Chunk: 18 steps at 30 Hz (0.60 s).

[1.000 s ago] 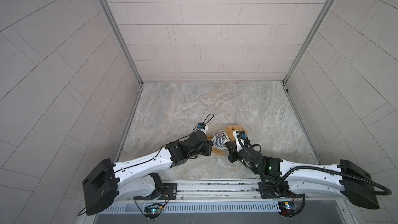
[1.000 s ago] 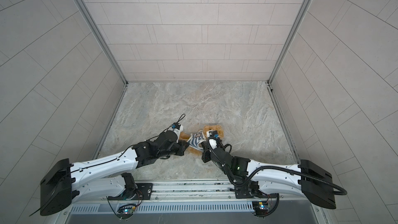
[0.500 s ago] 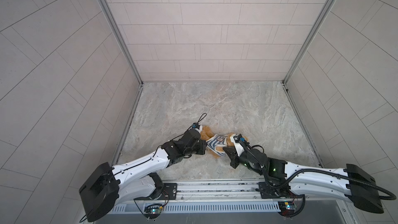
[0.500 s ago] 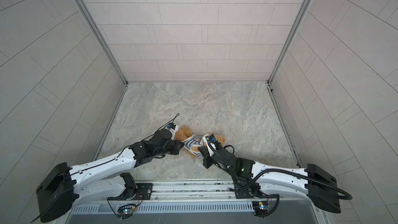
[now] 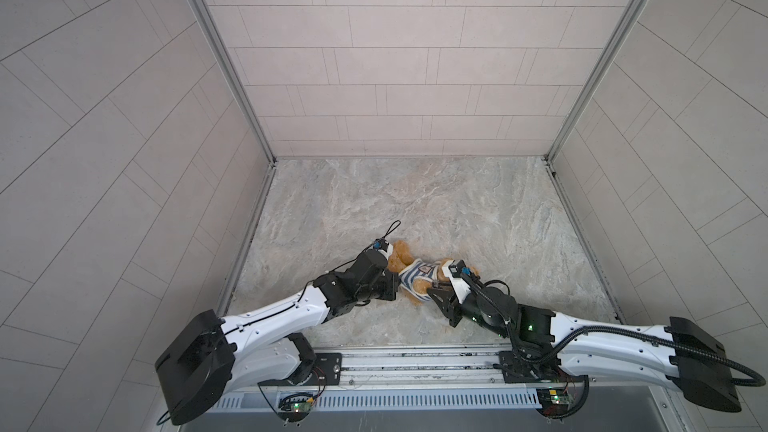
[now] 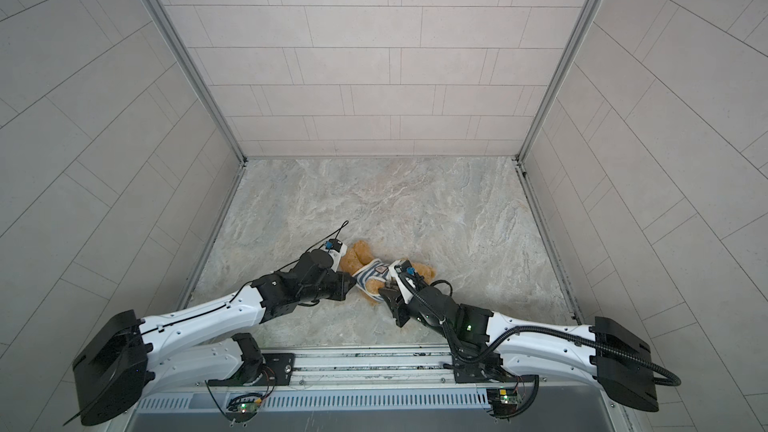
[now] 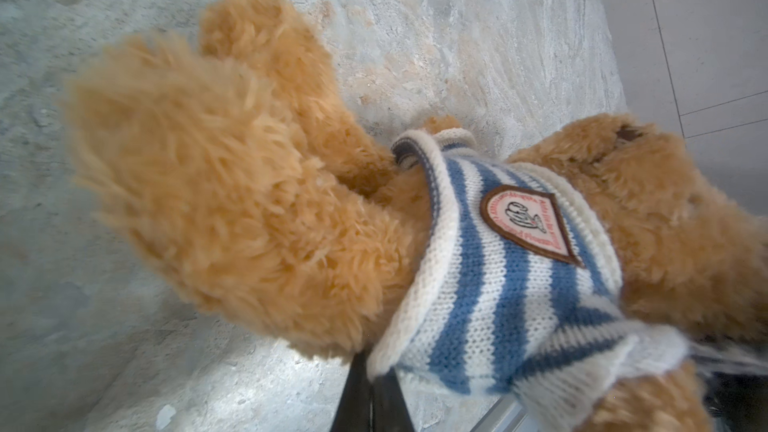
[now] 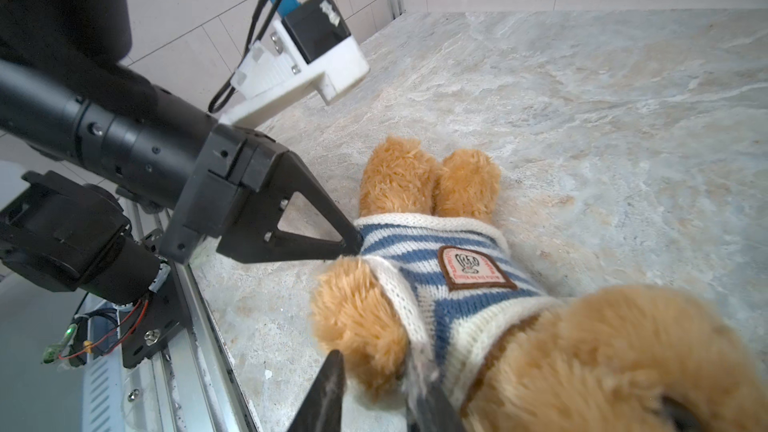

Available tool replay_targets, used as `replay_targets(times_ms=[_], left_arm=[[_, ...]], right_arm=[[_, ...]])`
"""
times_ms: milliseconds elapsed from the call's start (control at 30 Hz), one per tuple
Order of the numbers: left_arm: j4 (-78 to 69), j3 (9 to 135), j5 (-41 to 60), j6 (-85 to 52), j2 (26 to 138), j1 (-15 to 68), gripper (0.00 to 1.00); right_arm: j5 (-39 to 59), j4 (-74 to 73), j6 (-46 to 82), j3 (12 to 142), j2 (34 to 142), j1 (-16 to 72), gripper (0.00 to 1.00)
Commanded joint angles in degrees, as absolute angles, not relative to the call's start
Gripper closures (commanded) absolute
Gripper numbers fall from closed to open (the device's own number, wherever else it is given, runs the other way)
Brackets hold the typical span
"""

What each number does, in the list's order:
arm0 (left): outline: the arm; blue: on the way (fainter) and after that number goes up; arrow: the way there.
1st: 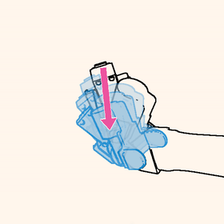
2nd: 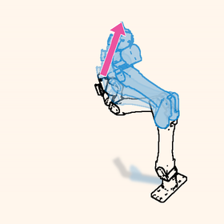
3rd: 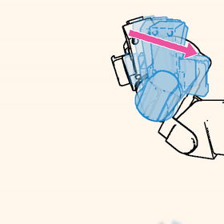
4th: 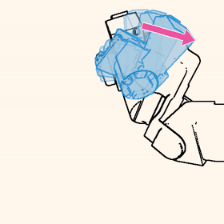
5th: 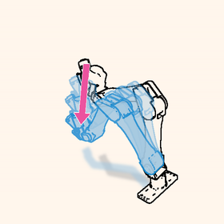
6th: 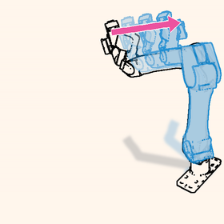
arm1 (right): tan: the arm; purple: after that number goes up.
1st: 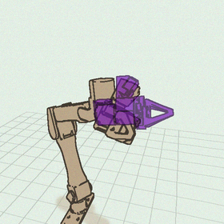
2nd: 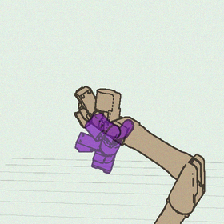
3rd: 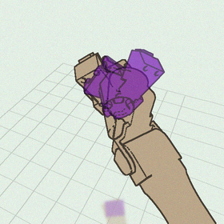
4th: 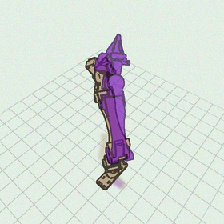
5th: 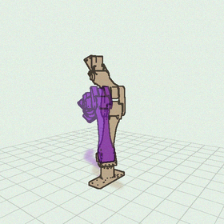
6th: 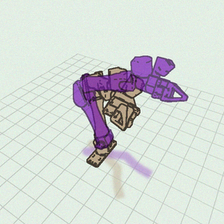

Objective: Dress the teddy bear

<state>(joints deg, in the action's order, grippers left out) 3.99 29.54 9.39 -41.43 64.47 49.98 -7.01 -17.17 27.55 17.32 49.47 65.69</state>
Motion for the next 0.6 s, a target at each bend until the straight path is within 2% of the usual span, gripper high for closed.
replay_targets(times_ms=[0, 67, 167, 367, 567], left_arm=[[-1.00, 28.30, 10.56, -44.04, 66.10, 51.32, 1.00], [-2.79, 28.46, 10.94, -45.14, 67.26, 52.34, 1.00], [-4.59, 28.56, 11.29, -46.59, 67.85, 53.19, 1.00], [-5.45, 28.69, 11.83, -47.13, 68.01, 53.27, 1.00], [-6.50, 29.00, 12.13, -47.79, 68.97, 53.27, 1.00]], right_arm=[[-8.07, -12.58, 24.98, 20.64, 48.21, 67.06, 0.64], [-9.29, -9.02, 23.09, 22.49, 48.46, 68.64, 0.59], [-11.95, -4.43, 20.98, 25.67, 50.00, 70.84, 0.56], [-14.03, -2.87, 21.00, 27.82, 54.08, 72.17, 0.57], [-18.32, 0.32, 21.53, 27.66, 53.47, 74.29, 0.60]])
